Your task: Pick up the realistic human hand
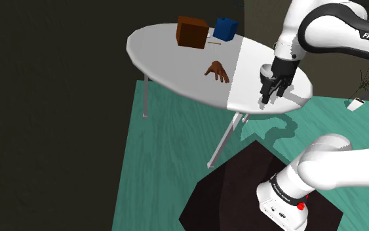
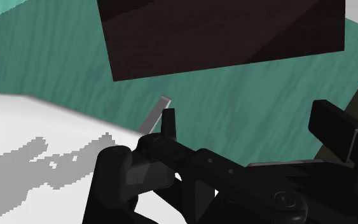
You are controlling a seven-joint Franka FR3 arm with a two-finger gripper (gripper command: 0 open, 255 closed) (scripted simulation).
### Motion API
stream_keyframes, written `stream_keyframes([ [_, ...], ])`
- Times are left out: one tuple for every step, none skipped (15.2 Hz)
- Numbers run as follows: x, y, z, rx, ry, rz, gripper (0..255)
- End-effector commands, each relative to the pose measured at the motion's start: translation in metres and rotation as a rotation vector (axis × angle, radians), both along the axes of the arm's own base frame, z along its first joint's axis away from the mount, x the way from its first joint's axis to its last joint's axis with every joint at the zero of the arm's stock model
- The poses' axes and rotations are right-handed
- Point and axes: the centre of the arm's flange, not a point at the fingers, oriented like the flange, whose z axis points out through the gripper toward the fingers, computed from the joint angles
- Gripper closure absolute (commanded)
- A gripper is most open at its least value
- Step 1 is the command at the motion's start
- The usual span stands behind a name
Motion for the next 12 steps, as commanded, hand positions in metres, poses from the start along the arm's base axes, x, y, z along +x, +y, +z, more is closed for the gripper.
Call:
stream_keyframes([
  [0.000,0.000,0.000,0.000,0.000,0.000,0],
  [0.011,0.002,-0.005,-0.021,-0.009,-0.016,0],
  [0.022,0.005,-0.009,-0.043,-0.019,-0.031,0],
  [0.034,0.007,-0.014,-0.064,-0.028,-0.047,0],
  [0.045,0.008,-0.019,-0.085,-0.037,-0.063,0],
  [0.057,0.009,-0.023,-0.107,-0.047,-0.078,0],
  [0.068,0.011,-0.028,-0.128,-0.056,-0.094,0],
  [0.080,0.011,-0.032,-0.150,-0.065,-0.110,0],
  [0.091,0.012,-0.036,-0.171,-0.075,-0.125,0],
  [0.103,0.012,-0.040,-0.192,-0.084,-0.141,0],
  [0.115,0.012,-0.044,-0.214,-0.093,-0.157,0],
  [0.126,0.012,-0.048,-0.235,-0.103,-0.172,0],
])
